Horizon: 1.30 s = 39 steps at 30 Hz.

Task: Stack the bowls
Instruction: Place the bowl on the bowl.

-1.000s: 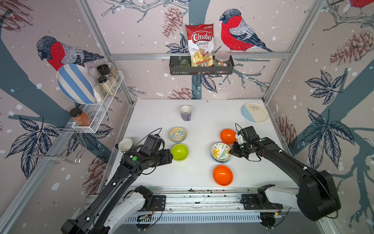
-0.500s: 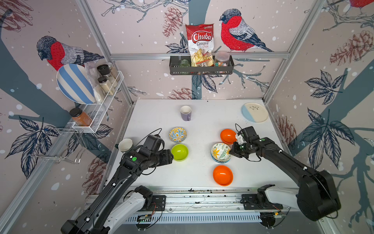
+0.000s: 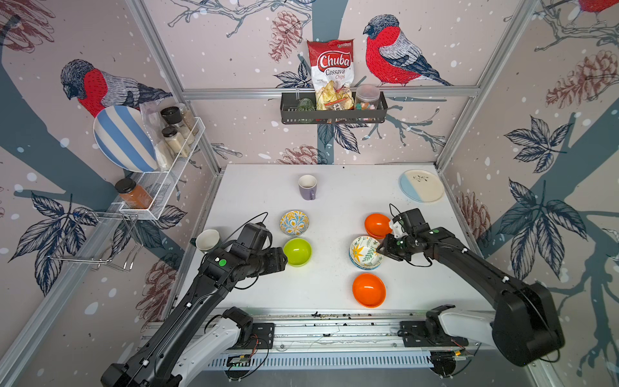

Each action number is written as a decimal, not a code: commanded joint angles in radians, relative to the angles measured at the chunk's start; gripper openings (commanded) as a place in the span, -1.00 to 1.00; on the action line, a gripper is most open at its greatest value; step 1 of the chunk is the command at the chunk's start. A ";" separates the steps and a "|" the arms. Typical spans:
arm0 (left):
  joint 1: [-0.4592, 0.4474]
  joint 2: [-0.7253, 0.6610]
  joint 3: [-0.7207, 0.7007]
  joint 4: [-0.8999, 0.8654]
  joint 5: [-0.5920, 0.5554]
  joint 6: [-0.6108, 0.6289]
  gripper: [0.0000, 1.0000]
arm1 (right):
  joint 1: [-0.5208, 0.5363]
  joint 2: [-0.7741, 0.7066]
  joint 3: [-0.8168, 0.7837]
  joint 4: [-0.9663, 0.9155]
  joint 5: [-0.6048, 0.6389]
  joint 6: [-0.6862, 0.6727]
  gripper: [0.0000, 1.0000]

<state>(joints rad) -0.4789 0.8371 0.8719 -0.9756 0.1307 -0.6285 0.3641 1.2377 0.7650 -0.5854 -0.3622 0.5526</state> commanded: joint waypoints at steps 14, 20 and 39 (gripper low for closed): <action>0.005 0.002 -0.003 0.023 0.004 0.011 0.38 | -0.059 0.009 0.008 -0.002 -0.011 -0.002 -0.62; 0.005 0.002 -0.002 0.021 0.006 0.011 0.38 | -0.056 0.011 0.007 -0.003 -0.012 -0.002 -0.65; 0.006 0.030 0.015 0.013 -0.062 0.001 0.38 | -0.059 -0.039 0.012 0.007 0.030 0.000 -0.41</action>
<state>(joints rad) -0.4789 0.8562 0.8722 -0.9760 0.1230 -0.6289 0.3077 1.2190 0.7700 -0.5846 -0.3660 0.5526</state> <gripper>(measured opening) 0.690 0.289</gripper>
